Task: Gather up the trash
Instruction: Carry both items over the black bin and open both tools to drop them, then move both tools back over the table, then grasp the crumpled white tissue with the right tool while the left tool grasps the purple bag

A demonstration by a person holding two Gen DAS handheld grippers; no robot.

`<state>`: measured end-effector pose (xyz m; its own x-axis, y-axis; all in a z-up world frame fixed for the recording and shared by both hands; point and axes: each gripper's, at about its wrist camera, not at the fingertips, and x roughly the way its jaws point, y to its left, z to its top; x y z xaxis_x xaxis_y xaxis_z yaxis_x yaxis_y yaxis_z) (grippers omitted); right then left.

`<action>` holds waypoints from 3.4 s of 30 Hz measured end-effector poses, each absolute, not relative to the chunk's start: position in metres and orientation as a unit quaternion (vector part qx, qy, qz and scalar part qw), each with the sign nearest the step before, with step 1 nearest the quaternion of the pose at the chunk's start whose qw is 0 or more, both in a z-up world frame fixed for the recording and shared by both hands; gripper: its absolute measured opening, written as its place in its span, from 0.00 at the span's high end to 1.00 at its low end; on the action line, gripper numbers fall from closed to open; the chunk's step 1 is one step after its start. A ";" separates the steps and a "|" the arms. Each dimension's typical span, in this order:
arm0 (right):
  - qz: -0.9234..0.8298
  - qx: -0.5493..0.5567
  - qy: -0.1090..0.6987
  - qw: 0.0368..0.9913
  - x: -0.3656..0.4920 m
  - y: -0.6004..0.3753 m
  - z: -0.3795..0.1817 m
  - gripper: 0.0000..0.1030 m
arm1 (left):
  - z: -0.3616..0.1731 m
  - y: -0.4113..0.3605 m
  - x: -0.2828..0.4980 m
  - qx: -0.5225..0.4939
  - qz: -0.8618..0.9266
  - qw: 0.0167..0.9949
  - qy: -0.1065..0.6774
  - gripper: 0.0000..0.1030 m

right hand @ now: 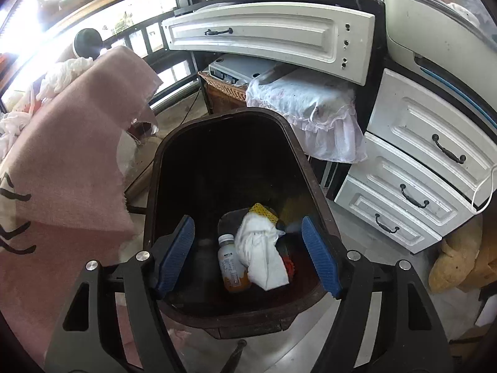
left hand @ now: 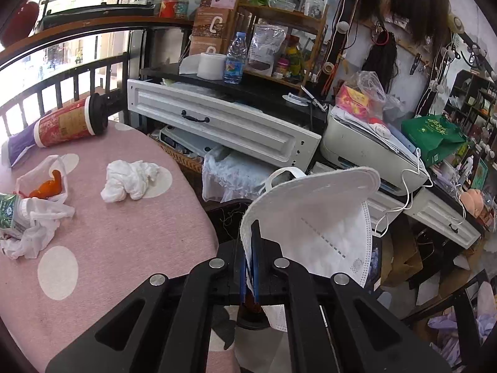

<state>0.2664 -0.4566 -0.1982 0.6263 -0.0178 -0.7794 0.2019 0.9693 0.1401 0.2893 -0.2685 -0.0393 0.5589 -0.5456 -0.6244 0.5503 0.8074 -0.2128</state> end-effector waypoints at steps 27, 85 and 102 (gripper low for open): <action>-0.169 0.127 0.384 0.899 0.129 -0.523 -0.151 0.28 | -0.152 -0.386 0.322 0.150 -0.256 0.845 0.446 0.96; 0.111 0.005 0.341 0.933 0.278 -0.283 -0.043 0.20 | -0.042 -0.037 0.285 0.017 -0.130 0.933 0.334 0.05; 0.080 -0.039 0.422 0.902 0.426 -0.245 -0.070 0.24 | -0.049 0.007 0.330 0.024 -0.125 0.929 0.348 0.05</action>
<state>0.4263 -0.2446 -0.0702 0.6306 0.1120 -0.7680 -0.1783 0.9840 -0.0029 0.3298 0.0072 -0.0492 0.7267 -0.2156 -0.6522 0.2487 0.9676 -0.0428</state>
